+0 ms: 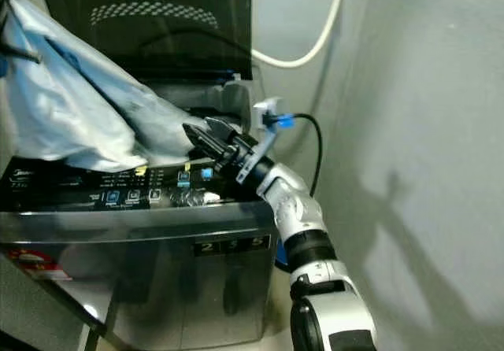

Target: Clothes washing

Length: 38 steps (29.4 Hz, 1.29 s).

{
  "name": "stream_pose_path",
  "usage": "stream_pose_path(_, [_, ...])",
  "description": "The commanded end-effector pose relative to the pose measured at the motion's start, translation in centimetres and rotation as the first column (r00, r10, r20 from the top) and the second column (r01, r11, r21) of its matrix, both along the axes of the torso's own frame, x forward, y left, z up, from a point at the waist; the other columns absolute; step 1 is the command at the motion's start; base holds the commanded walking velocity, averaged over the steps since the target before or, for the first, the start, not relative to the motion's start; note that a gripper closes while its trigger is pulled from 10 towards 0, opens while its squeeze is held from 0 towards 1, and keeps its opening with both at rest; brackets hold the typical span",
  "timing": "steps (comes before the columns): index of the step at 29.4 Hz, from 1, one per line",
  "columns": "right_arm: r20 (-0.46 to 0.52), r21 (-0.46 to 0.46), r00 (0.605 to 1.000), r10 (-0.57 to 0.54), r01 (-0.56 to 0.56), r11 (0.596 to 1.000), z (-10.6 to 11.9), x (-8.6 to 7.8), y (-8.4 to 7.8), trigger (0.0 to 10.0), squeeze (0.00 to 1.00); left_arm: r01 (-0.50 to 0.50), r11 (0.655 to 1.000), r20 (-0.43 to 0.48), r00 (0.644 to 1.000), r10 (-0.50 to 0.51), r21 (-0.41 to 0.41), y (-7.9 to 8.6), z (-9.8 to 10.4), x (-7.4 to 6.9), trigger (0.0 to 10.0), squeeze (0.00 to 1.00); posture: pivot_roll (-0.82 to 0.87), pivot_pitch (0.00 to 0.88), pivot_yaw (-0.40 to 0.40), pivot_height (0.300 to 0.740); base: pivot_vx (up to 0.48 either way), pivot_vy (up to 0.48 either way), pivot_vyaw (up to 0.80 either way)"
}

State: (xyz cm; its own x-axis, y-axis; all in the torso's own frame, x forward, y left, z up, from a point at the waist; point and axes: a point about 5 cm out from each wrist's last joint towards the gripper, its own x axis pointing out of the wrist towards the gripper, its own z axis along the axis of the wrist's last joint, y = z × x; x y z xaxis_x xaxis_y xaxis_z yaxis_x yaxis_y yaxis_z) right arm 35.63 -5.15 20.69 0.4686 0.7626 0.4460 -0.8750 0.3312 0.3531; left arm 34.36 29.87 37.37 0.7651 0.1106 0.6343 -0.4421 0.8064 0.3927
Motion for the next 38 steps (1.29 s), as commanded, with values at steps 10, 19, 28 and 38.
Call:
stream_pose_path(10, [0.019, -0.002, 0.996, 0.093, -0.093, 0.996, -0.7, -1.8, -0.4, 10.0, 0.0, 0.388, 0.922, -0.175, 0.908, -0.381, 0.003, -6.1, -3.1, 3.9, 0.0, 0.0, -0.08, 0.0, -0.014, 0.74, 0.0, 0.0, 0.0])
stream_pose_path(19, [0.011, -0.07, 0.987, 0.161, -0.16, 0.985, -1.9, -3.5, -0.2, 10.0, 0.0, 0.522, 0.852, -0.301, 0.819, -0.488, 0.043, -8.4, -5.9, 4.7, 0.9, 0.0, -0.08, 0.0, -0.008, 0.74, 0.0, 0.0, 0.0])
stream_pose_path(28, [-0.013, -0.108, 0.986, 0.167, -0.167, 0.98, -2.9, -4.4, -0.3, 10.0, 0.0, 0.162, 0.985, -0.444, 0.888, -0.122, 0.055, -2.4, -9.9, 4.5, 2.5, 0.0, -0.08, 0.0, -0.013, 0.74, 0.0, 0.0, 0.0])
stream_pose_path(38, [-0.026, -0.133, 0.981, 0.191, -0.192, 0.972, -3.1, -5.0, 0.3, 10.0, 0.0, 0.226, 0.97, -0.49, 0.838, -0.24, -0.088, -3.0, -13.8, 4.3, 10.0, 1.0, -0.07, 0.0, -0.02, 0.74, 0.0, 0.0, 0.0])
